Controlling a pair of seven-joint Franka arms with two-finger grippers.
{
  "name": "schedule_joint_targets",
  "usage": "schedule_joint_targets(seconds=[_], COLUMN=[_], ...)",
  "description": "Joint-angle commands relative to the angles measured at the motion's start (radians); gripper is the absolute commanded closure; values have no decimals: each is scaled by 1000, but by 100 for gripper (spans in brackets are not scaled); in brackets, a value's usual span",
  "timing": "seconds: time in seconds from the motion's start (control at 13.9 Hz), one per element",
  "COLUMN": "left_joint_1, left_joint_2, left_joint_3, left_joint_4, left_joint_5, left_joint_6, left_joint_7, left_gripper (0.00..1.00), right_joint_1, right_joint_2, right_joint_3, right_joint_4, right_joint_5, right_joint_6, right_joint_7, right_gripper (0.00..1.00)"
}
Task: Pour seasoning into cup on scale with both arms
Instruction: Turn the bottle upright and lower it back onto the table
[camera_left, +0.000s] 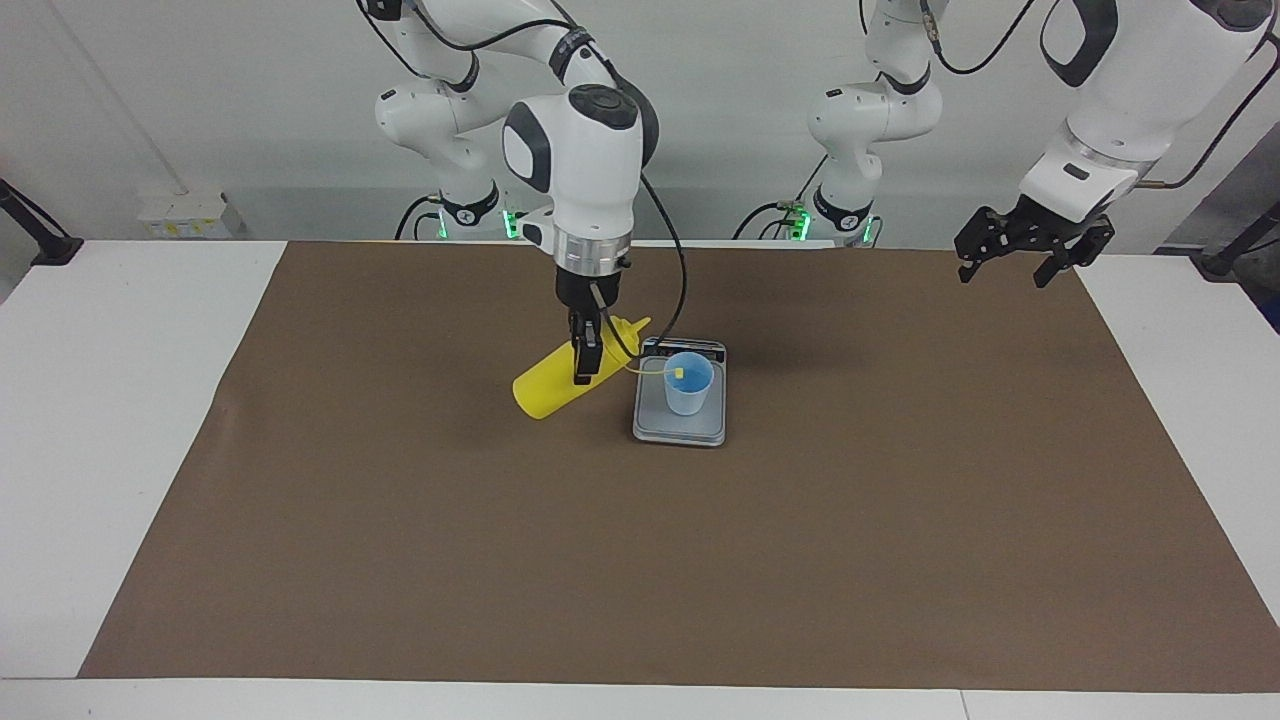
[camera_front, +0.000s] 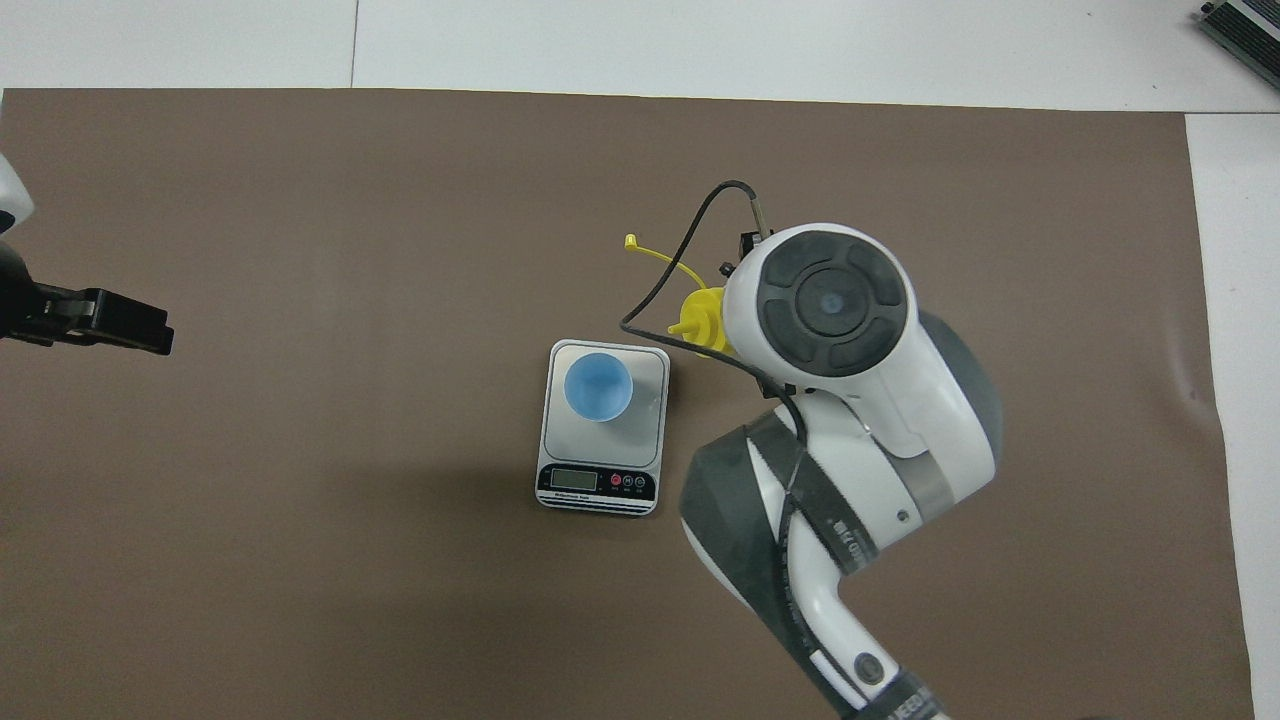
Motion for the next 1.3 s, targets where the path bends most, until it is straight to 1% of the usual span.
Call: schedule_joint_targets(seconds=[0.0, 0.07, 0.22, 0.29, 0.5, 0.65, 0.72, 0.86, 0.94, 1.01, 1.08, 1.22], left_joint_1=[9, 11, 11, 11, 11, 11, 11, 11, 11, 11, 11, 11], left_joint_2=[-25, -27, -27, -25, -27, -27, -27, -25, -27, -27, -27, -27], left_joint_3=[-3, -3, -3, -3, -3, -3, -3, -3, -3, -3, -3, -3], left_joint_4=[-28, -29, -29, -29, -29, -29, -29, -29, -29, -29, -29, -29], left_joint_5=[11, 11, 11, 11, 11, 11, 11, 11, 11, 11, 11, 11], left_joint_6=[27, 15, 18, 16, 14, 14, 13, 14, 14, 14, 14, 14], left_joint_7=[-2, -4, -4, -4, -4, -4, -4, -4, -4, -4, -4, -4], left_gripper=[0, 0, 0, 0, 0, 0, 0, 0, 0, 0, 0, 0], right_joint_1=[-67, -90, -145, -193, -303, -385, -411, -472, -492, -521, -543, -561], right_joint_2=[-45, -45, -53, -58, -90, -88, -93, -88, -90, -90, -91, -94], right_joint_3=[10, 10, 10, 10, 10, 10, 10, 9, 9, 9, 9, 9], right_joint_4=[-28, -30, -50, -70, -163, -212, -246, -266, -292, -326, -358, -410], right_joint_5=[139, 178, 290, 357, 506, 610, 635, 683, 701, 756, 801, 844], right_joint_6=[-42, -70, -84, -87, -98, -122, -124, -129, -132, -130, -130, -121], right_joint_7=[-110, -133, -170, -193, -303, -413, -478, -527, -567, -631, -691, -762], right_gripper=[100, 100, 100, 100, 100, 100, 100, 100, 100, 100, 100, 100])
